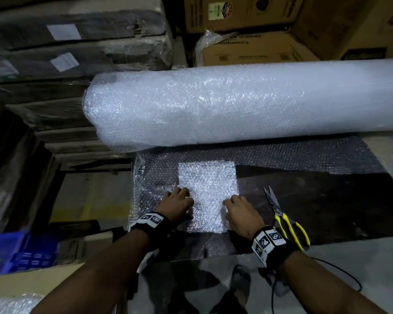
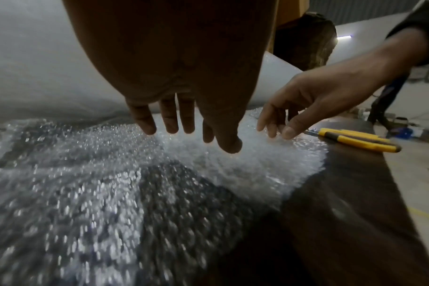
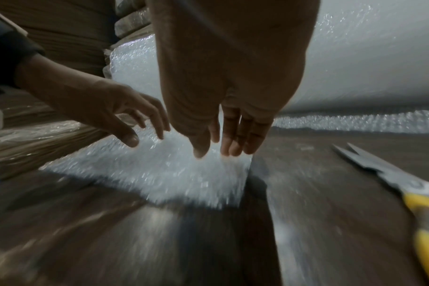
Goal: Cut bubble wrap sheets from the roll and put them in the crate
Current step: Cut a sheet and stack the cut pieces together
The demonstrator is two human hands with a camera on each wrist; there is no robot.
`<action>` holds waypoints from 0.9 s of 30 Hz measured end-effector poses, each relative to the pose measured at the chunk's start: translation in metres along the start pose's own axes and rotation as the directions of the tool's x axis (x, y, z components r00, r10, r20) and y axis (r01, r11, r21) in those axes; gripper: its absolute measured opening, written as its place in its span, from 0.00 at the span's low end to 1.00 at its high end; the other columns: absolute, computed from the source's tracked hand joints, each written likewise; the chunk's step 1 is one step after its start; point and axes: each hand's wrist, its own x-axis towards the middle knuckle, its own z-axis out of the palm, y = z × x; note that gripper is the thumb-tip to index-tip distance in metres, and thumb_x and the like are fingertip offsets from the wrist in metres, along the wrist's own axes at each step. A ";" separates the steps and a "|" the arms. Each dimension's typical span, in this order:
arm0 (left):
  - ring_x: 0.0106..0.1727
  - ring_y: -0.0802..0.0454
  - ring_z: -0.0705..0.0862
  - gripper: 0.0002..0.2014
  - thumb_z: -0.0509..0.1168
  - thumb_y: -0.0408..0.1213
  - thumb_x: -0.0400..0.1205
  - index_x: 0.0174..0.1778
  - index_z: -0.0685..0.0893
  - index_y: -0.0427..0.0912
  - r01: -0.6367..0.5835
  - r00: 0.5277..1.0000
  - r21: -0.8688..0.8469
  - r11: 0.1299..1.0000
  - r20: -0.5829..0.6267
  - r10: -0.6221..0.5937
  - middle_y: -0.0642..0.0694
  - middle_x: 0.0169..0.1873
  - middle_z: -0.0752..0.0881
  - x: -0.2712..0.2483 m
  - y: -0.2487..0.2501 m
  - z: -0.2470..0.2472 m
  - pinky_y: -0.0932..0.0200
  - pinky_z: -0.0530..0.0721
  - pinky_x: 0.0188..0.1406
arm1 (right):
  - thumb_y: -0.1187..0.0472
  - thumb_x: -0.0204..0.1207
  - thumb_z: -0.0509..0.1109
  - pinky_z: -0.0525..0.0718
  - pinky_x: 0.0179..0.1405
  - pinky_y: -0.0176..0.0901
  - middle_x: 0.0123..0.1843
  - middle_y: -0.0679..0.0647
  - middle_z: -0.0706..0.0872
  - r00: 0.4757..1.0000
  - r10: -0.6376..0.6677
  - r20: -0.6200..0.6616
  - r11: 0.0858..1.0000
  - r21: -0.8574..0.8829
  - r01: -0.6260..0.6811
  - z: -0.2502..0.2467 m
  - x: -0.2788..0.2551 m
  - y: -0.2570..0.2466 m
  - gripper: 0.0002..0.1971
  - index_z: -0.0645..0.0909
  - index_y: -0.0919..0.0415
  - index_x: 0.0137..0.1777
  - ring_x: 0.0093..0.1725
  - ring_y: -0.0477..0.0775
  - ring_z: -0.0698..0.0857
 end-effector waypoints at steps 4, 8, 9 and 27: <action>0.81 0.38 0.61 0.33 0.72 0.49 0.80 0.79 0.70 0.43 0.003 1.000 0.053 0.999 -0.008 -0.002 0.39 0.82 0.60 0.028 -0.005 -0.021 0.40 0.68 0.77 | 0.68 0.77 0.69 0.82 0.59 0.56 0.66 0.63 0.76 0.997 0.023 0.076 0.998 0.054 -0.027 -0.013 0.018 0.002 0.22 0.73 0.63 0.70 0.63 0.67 0.81; 0.82 0.33 0.58 0.43 0.77 0.48 0.76 0.84 0.62 0.45 -0.011 0.996 0.061 0.998 0.089 0.006 0.35 0.84 0.54 0.057 -0.011 -0.029 0.36 0.66 0.79 | 0.69 0.76 0.70 0.84 0.59 0.61 0.65 0.62 0.66 0.991 0.062 0.120 0.993 0.094 -0.074 -0.013 0.025 0.003 0.20 0.73 0.64 0.67 0.56 0.71 0.83; 0.82 0.32 0.58 0.44 0.77 0.48 0.76 0.84 0.61 0.46 -0.012 0.994 0.059 0.998 0.112 0.005 0.35 0.84 0.53 0.061 -0.012 -0.027 0.36 0.66 0.79 | 0.70 0.75 0.71 0.84 0.60 0.61 0.65 0.61 0.65 0.990 0.064 0.126 0.990 0.115 -0.079 -0.012 0.025 0.004 0.20 0.73 0.64 0.66 0.55 0.70 0.84; 0.79 0.30 0.59 0.48 0.80 0.46 0.73 0.85 0.60 0.50 -0.008 0.994 -0.007 1.000 0.113 0.009 0.37 0.83 0.56 0.071 -0.020 -0.020 0.34 0.70 0.77 | 0.48 0.75 0.76 0.73 0.72 0.66 0.80 0.61 0.63 0.971 0.135 0.196 0.990 0.005 -0.139 -0.042 0.081 0.039 0.41 0.59 0.48 0.84 0.76 0.68 0.64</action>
